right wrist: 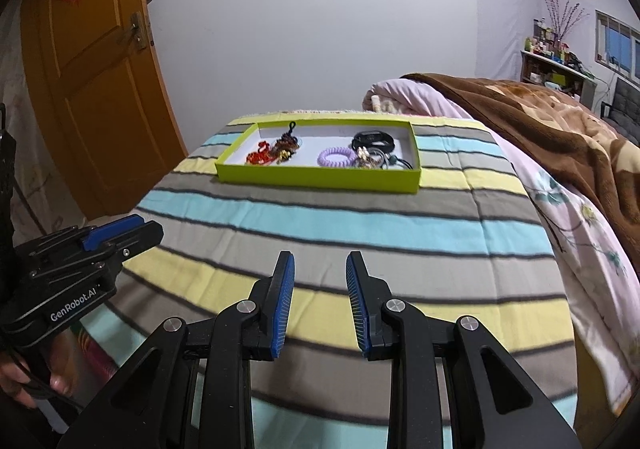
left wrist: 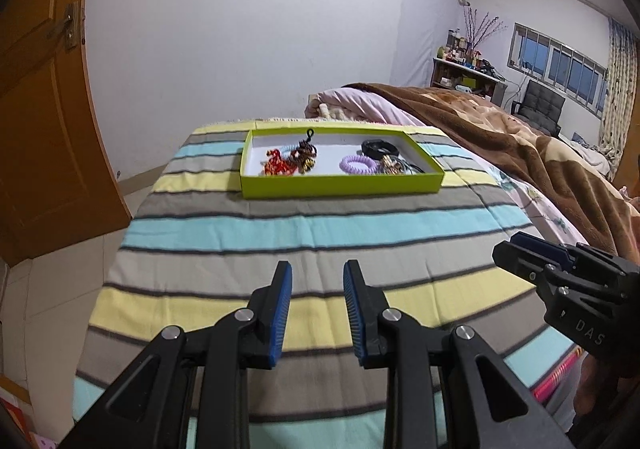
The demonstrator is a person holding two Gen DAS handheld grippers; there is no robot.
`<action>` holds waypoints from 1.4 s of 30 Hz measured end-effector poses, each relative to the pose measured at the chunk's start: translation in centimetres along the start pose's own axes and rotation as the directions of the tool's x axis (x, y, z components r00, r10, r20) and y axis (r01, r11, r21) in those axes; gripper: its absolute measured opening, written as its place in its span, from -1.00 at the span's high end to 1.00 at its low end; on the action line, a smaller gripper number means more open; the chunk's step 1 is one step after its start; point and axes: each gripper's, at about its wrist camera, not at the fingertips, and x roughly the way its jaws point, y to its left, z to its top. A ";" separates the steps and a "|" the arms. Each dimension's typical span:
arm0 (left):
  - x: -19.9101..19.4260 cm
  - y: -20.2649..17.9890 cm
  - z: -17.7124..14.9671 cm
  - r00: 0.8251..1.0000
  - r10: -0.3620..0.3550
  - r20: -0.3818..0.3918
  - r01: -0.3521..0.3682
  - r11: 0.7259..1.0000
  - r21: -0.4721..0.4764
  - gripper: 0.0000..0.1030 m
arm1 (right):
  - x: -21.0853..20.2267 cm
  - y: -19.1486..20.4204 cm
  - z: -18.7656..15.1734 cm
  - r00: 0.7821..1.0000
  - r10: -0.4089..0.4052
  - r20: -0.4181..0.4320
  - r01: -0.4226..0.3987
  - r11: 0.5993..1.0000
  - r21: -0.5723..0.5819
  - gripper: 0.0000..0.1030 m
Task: Organize jewelry
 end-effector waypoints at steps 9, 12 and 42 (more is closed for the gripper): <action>-0.8 -0.4 -1.5 1.000 0.006 -0.016 -0.006 1.000 -0.005 0.46 | -1.7 -0.3 -1.5 0.999 -0.051 0.018 0.051 0.999 -0.011 0.47; -0.9 -0.4 -1.6 1.000 0.007 -0.013 -0.008 1.000 -0.011 0.46 | -1.8 -0.3 -1.4 0.998 -0.051 0.022 0.051 0.999 -0.007 0.46; -0.6 0.4 -1.9 0.999 0.018 -0.030 -0.019 0.999 -0.049 0.46 | -1.5 0.0 -1.5 0.999 -0.045 0.011 0.045 0.999 -0.016 0.47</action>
